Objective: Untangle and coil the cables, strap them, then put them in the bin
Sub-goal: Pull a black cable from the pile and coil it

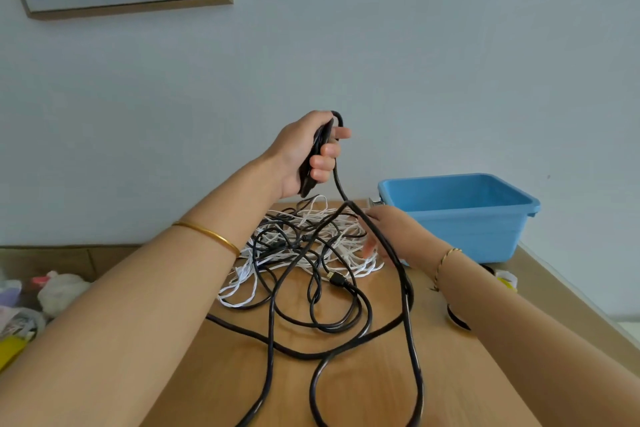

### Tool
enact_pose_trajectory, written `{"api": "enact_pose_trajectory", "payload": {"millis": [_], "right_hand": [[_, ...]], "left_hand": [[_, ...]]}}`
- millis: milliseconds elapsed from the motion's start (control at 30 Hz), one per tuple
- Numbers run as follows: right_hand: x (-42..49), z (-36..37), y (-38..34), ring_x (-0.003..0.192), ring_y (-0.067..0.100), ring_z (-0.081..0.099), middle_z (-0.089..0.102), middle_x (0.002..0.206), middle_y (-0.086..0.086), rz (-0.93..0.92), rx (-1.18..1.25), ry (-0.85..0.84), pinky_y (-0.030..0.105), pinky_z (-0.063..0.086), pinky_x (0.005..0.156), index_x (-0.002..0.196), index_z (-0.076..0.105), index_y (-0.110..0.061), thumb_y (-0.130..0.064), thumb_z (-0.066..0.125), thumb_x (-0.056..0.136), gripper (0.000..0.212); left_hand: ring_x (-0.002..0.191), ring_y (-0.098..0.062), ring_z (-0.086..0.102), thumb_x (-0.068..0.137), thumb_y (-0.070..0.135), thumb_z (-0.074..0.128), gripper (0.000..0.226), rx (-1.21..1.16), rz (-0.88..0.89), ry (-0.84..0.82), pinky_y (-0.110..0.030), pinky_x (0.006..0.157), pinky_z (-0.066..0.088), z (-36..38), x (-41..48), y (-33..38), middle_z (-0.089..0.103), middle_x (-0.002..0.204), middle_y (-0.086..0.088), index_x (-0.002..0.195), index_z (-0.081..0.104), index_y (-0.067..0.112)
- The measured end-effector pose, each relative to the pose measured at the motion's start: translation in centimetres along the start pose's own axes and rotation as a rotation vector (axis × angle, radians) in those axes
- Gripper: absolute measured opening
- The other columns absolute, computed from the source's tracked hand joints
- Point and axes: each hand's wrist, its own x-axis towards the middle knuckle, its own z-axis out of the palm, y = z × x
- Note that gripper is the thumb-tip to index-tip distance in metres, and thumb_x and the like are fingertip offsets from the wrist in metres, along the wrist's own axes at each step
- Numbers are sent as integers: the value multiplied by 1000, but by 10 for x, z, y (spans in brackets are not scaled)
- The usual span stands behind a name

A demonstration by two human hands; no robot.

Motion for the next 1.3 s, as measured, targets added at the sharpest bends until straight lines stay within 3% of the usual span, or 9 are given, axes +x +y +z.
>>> {"api": "enact_pose_trajectory", "payload": {"millis": [67,200,300,433,667,867,1000,1100,1300], "right_hand": [[3,5,6,73,23,62,66,94,18,8,-5,22,36,53,71,105,56,6,-7,54,92,19],[2,14,16,58,14,51,54,74,7,-12,132,41,19,46,50,95,51,-6,-9,38,99,14],[9,12,15,77,27,51,52,85,13,-5,71,34,39,48,72,93,51,-3,-11,37,99,18],[11,1,-1,95,22,54,59,107,10,-126,240,274,31,41,76,122,53,-3,-14,38,99,30],[7,-4,-15,80,13,65,67,91,-2,-389,592,398,29,50,76,103,60,-20,-18,43,100,17],[7,-8,-17,72,14,55,62,77,-1,-368,757,207,31,45,67,93,61,-19,-6,42,98,23],[1,-8,-15,58,3,48,63,60,-13,-370,870,131,26,30,58,89,58,-14,4,34,91,30],[1,-3,-18,51,-1,46,58,57,-15,-377,790,167,23,30,54,94,52,-12,-11,36,98,17],[6,3,-22,54,21,42,44,66,8,-365,577,362,28,37,45,95,48,1,-17,42,99,19]], "left_hand": [[29,-3,24,99,33,30,38,-24,-67,-57,-15,29,19,-1,-1,1,33,42,9,97,58,7],[26,-1,24,99,32,28,40,-65,-190,-173,-14,26,19,-4,-2,4,30,39,9,95,58,6],[24,-1,24,98,31,28,40,4,-286,-240,-11,26,18,-5,-4,4,30,38,9,98,58,4],[23,-1,23,98,31,27,43,57,-352,-300,-10,26,17,-7,-3,-1,29,36,8,97,60,4],[23,-1,25,96,30,29,39,27,-366,-371,-11,27,19,-9,-2,-5,30,34,8,84,57,7],[23,0,29,86,31,41,25,-97,-368,-450,-11,27,22,-10,-7,-9,32,34,9,80,50,8],[22,-1,28,85,30,44,21,-107,-352,-412,-10,25,21,-12,-7,-9,31,33,10,74,47,12],[22,-1,26,87,29,43,23,-83,-328,-348,-10,25,20,-10,-5,-10,29,33,11,70,44,15],[27,-1,27,96,33,40,33,11,-283,-219,-13,30,28,-10,-2,-13,28,35,12,67,44,17]]}}
